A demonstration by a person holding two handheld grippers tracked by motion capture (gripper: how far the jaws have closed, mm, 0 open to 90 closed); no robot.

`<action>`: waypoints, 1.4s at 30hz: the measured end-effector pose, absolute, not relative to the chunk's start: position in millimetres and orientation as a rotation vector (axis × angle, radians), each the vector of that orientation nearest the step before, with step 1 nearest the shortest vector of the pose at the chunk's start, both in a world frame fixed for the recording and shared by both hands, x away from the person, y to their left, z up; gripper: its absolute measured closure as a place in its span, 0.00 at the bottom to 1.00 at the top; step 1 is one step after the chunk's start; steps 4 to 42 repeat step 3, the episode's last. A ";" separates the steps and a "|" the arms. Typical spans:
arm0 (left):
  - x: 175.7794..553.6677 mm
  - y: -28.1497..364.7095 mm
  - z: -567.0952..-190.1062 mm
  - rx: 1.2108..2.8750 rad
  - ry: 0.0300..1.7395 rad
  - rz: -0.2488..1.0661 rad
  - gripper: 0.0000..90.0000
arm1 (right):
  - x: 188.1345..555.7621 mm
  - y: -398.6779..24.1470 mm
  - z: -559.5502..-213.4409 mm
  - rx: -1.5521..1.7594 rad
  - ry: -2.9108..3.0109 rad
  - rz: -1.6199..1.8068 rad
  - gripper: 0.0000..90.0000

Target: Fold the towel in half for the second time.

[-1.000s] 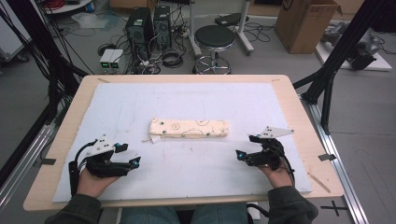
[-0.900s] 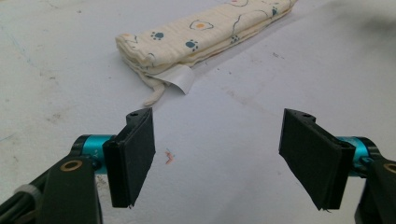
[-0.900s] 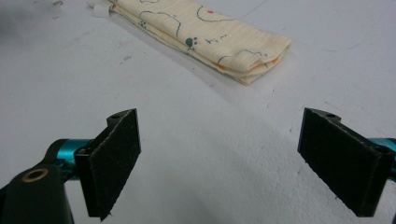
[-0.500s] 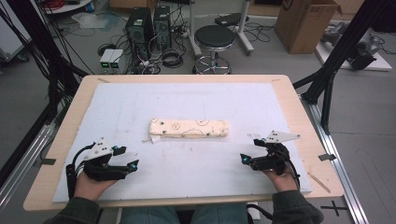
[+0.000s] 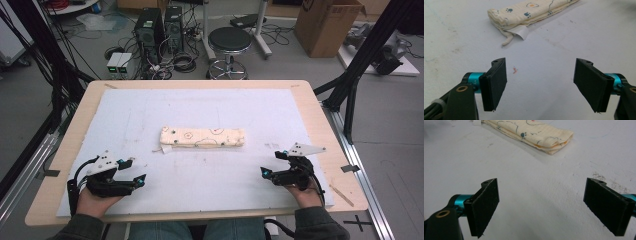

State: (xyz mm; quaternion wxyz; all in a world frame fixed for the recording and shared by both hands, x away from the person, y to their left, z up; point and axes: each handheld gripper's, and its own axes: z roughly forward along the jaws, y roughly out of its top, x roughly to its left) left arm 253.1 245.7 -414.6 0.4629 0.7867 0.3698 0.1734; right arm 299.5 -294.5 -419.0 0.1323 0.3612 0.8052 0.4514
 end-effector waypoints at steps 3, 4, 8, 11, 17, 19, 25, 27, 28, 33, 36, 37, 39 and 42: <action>253.3 246.3 -414.6 1.934 0.908 0.425 0.30 | 299.8 -294.4 -419.5 1.044 2.336 1.308 0.14; 253.3 246.3 -414.6 1.934 0.908 0.425 0.30 | 299.8 -294.4 -419.5 1.044 2.336 1.308 0.14; 253.3 246.3 -414.6 1.934 0.908 0.425 0.30 | 299.8 -294.4 -419.5 1.044 2.336 1.308 0.14; 253.3 246.3 -414.6 1.934 0.908 0.425 0.30 | 299.8 -294.4 -419.5 1.044 2.336 1.308 0.14; 253.3 246.3 -414.6 1.934 0.908 0.425 0.30 | 299.8 -294.4 -419.5 1.044 2.336 1.308 0.14; 253.3 246.3 -414.6 1.934 0.908 0.425 0.30 | 299.8 -294.4 -419.5 1.044 2.336 1.308 0.14; 253.3 246.3 -414.6 1.934 0.908 0.425 0.30 | 299.8 -294.4 -419.5 1.044 2.336 1.308 0.14; 253.3 246.3 -414.6 1.934 0.908 0.425 0.30 | 299.8 -294.4 -419.5 1.044 2.336 1.308 0.14; 253.3 246.3 -414.6 1.934 0.908 0.425 0.30 | 299.8 -294.4 -419.5 1.044 2.336 1.308 0.14; 253.3 246.3 -414.6 1.934 0.908 0.425 0.30 | 299.8 -294.4 -419.5 1.044 2.336 1.308 0.14; 253.3 246.3 -414.6 1.934 0.908 0.425 0.30 | 299.8 -294.4 -419.5 1.044 2.336 1.308 0.14; 253.3 246.3 -414.6 1.934 0.908 0.425 0.30 | 299.8 -294.4 -419.5 1.044 2.336 1.308 0.14; 253.3 246.3 -414.6 1.934 0.908 0.425 0.30 | 299.8 -294.4 -419.5 1.044 2.336 1.308 0.14; 253.3 246.3 -414.6 1.934 0.908 0.425 0.30 | 299.8 -294.4 -419.5 1.044 2.336 1.308 0.14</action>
